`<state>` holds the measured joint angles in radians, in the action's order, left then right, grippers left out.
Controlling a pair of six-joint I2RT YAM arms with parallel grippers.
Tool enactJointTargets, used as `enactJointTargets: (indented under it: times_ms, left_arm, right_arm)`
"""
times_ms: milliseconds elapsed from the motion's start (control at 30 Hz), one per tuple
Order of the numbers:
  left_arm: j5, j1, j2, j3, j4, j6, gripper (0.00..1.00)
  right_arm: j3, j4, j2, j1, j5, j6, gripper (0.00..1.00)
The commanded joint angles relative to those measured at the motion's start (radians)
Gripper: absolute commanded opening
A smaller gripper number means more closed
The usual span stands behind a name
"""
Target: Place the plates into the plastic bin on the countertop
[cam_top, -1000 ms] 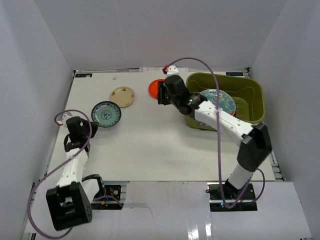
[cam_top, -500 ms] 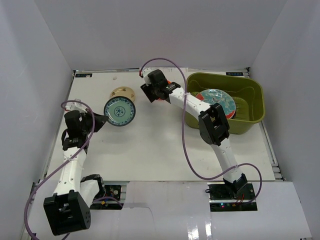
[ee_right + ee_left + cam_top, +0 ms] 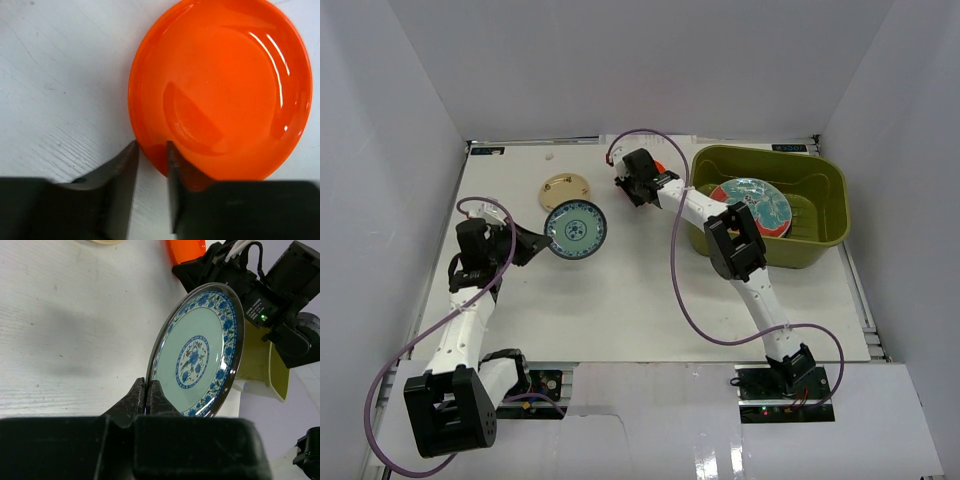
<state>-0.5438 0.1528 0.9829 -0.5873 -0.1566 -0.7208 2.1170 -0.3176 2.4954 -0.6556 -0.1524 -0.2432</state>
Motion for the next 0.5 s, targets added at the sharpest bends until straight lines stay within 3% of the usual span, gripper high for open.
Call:
enactJointTargets:
  times_ms: [0,67,267,467]
  left_arm:
    - [-0.051,-0.006,-0.013,-0.017,0.026,-0.009,0.00]
    - [-0.045,-0.006,-0.018,-0.017,0.026,-0.011,0.00]
    - [-0.048,-0.006,-0.029,-0.011,0.055,-0.065,0.00]
    - [-0.057,-0.012,-0.081,-0.006,0.055,-0.089,0.00]
  right_arm:
    - [-0.040,0.043,-0.007,-0.016,0.025,-0.008,0.28]
    - [-0.077,0.089,-0.036,-0.027,0.040,-0.013,0.08]
    - [-0.207,0.219,-0.260,-0.042,0.114,0.025,0.08]
    - [-0.354,0.351,-0.600,-0.041,0.177,0.079,0.08]
